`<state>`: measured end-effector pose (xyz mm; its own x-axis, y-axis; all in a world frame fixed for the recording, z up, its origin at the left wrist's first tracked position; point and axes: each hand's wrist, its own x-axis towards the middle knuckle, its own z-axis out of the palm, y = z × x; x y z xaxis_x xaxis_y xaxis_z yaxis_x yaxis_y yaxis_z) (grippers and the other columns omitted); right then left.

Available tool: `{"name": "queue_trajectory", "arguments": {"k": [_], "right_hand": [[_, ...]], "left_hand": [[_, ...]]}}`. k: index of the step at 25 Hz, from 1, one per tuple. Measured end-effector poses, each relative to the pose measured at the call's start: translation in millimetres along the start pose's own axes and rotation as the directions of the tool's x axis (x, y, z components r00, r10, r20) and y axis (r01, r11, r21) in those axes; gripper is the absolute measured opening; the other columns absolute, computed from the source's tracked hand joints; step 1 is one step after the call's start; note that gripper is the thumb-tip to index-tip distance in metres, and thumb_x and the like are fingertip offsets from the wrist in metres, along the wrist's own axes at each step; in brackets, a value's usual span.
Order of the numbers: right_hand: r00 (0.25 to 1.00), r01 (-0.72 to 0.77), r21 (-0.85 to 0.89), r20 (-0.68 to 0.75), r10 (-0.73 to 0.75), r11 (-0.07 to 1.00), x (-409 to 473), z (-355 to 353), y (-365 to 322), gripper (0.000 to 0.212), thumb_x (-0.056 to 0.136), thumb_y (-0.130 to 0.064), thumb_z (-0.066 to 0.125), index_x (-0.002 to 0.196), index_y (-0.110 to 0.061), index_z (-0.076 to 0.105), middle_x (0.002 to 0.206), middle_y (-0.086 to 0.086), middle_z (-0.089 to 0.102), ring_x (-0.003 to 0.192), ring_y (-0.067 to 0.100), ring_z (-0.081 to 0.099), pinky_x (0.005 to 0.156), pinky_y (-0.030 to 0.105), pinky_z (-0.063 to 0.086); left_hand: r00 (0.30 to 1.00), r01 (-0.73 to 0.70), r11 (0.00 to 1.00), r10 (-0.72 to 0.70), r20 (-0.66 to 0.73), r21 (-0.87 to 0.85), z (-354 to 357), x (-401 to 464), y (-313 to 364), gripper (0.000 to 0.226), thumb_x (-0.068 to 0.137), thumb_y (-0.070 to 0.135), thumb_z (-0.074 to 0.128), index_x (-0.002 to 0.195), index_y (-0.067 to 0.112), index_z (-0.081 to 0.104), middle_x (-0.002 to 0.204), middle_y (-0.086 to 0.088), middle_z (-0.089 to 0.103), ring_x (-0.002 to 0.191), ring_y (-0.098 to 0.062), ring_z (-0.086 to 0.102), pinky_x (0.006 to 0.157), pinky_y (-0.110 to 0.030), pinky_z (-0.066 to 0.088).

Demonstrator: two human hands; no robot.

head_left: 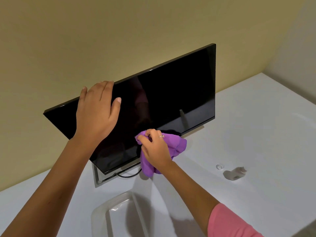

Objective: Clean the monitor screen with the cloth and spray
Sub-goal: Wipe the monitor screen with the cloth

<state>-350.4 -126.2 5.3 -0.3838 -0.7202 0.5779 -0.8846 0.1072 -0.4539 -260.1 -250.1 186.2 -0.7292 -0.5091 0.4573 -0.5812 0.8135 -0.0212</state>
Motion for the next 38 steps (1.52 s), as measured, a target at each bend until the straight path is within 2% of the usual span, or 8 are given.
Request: {"name": "queue_trajectory", "arguments": {"k": [7, 12, 15, 19, 23, 27, 34, 38], "right_hand": [[0.919, -0.394, 0.045, 0.013, 0.394, 0.918, -21.7, -13.6, 41.9, 0.017, 0.084, -0.01, 0.066, 0.101, -0.008, 0.064, 0.104, 0.013, 0.059, 0.089, 0.026, 0.058, 0.07, 0.026, 0.051], [0.789, -0.519, 0.266, -0.217, 0.575, 0.812, 12.0, -42.3, 70.4, 0.027, 0.088, -0.003, 0.054, 0.113, -0.012, 0.058, 0.107, 0.007, 0.053, 0.092, 0.018, 0.053, 0.075, 0.022, 0.048], [0.79, -0.461, 0.295, -0.294, 0.538, 0.837, 36.3, -55.2, 68.3, 0.032, 0.09, -0.005, 0.053, 0.121, -0.014, 0.055, 0.11, 0.006, 0.053, 0.092, 0.011, 0.05, 0.076, 0.012, 0.044], [0.928, -0.247, 0.177, -0.241, 0.285, 0.953, 42.1, -55.0, 55.4, 0.023, 0.092, -0.01, 0.049, 0.113, -0.01, 0.058, 0.111, 0.009, 0.054, 0.098, 0.014, 0.048, 0.086, 0.016, 0.039], [0.979, -0.193, 0.148, -0.031, 0.199, 0.97, 17.6, -40.0, 50.9, 0.033, 0.092, -0.053, 0.046, 0.103, -0.026, 0.061, 0.099, -0.013, 0.048, 0.091, -0.012, 0.047, 0.075, 0.001, 0.036], [0.941, -0.337, 0.06, 0.062, 0.333, 0.94, -11.7, -37.8, 74.0, 0.005, 0.091, -0.039, 0.056, 0.089, -0.035, 0.054, 0.091, -0.007, 0.055, 0.079, 0.007, 0.056, 0.06, 0.013, 0.045], [0.832, -0.538, 0.189, -0.04, 0.554, 0.821, 1.5, -67.5, 116.7, 0.019, 0.088, -0.007, 0.062, 0.107, -0.005, 0.063, 0.11, 0.014, 0.058, 0.092, 0.024, 0.058, 0.072, 0.026, 0.051], [0.961, -0.251, 0.122, -0.085, 0.262, 0.96, 25.2, -71.0, 99.7, 0.026, 0.086, -0.002, 0.063, 0.112, -0.003, 0.062, 0.106, 0.015, 0.058, 0.093, 0.02, 0.05, 0.083, 0.018, 0.039]], "left_hand": [[1.0, 0.004, 1.0, -0.004, 0.012, -0.031, -2.5, 5.6, 6.2, 0.046, 0.097, 0.032, 0.036, 0.132, 0.003, 0.043, 0.13, -0.018, 0.054, 0.122, -0.035, 0.047, 0.111, -0.054, 0.024], [0.999, -0.011, 0.999, 0.012, 0.04, -0.035, -2.2, 15.9, 17.7, 0.047, 0.097, 0.031, 0.035, 0.132, 0.002, 0.043, 0.129, -0.018, 0.055, 0.121, -0.035, 0.049, 0.111, -0.054, 0.025], [0.999, -0.017, 0.999, 0.019, 0.048, -0.049, 0.7, 23.1, 27.7, 0.047, 0.097, 0.032, 0.034, 0.133, 0.002, 0.043, 0.13, -0.017, 0.055, 0.122, -0.034, 0.049, 0.111, -0.053, 0.025], [0.998, -0.025, 0.999, 0.027, 0.051, -0.046, 5.5, 32.0, 42.3, 0.048, 0.097, 0.032, 0.034, 0.133, 0.002, 0.043, 0.13, -0.017, 0.055, 0.121, -0.034, 0.05, 0.11, -0.054, 0.026], [0.999, -0.004, 0.999, 0.006, 0.048, -0.036, 8.3, 34.4, 48.8, 0.047, 0.097, 0.032, 0.036, 0.132, 0.002, 0.044, 0.129, -0.017, 0.055, 0.12, -0.034, 0.05, 0.111, -0.055, 0.023], [0.998, 0.023, 0.999, -0.021, 0.059, -0.045, 8.9, 32.7, 51.1, 0.048, 0.095, 0.033, 0.038, 0.133, 0.005, 0.043, 0.128, -0.016, 0.055, 0.121, -0.033, 0.05, 0.113, -0.054, 0.019], [0.996, 0.027, 0.996, -0.019, 0.09, -0.088, 3.2, 31.9, 50.6, 0.055, 0.09, 0.041, 0.041, 0.134, 0.008, 0.042, 0.13, -0.014, 0.055, 0.122, -0.031, 0.047, 0.113, -0.051, 0.021], [0.995, 0.031, 0.995, -0.022, 0.097, -0.094, 3.8, 32.7, 51.4, 0.057, 0.089, 0.042, 0.04, 0.134, 0.008, 0.041, 0.129, -0.013, 0.055, 0.121, -0.031, 0.047, 0.112, -0.051, 0.021]]}}
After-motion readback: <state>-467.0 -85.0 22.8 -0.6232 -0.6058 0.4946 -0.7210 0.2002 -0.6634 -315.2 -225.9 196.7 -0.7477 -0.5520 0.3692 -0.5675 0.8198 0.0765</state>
